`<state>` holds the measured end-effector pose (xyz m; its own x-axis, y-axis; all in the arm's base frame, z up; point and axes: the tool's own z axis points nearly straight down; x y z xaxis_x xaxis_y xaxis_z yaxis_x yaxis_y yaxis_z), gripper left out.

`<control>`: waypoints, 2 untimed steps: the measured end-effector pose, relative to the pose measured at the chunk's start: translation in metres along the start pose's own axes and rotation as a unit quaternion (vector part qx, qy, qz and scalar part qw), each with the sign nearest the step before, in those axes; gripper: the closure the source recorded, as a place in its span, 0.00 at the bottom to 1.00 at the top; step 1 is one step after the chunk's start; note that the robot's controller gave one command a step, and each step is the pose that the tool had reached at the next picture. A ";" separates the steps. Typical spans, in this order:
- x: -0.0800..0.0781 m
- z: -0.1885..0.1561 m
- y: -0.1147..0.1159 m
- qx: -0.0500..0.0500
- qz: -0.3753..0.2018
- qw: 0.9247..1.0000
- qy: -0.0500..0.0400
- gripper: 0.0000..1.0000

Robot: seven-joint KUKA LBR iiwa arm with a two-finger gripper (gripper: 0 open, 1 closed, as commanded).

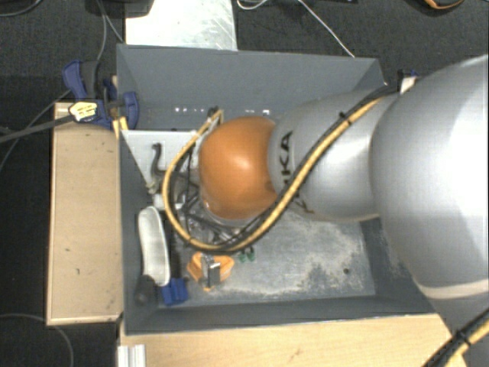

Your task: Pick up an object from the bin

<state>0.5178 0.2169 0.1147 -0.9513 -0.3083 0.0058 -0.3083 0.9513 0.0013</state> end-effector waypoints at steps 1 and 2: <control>0.027 0.011 0.006 -0.001 0.115 0.993 -0.004 0.00; 0.046 0.012 -0.022 0.000 -0.067 0.998 0.000 0.00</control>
Offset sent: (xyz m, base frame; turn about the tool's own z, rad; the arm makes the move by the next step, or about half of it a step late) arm -0.0385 -0.0366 -0.0121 -0.1342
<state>0.4804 0.1814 0.1030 -0.9016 -0.4325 0.0053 -0.4325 0.9016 0.0023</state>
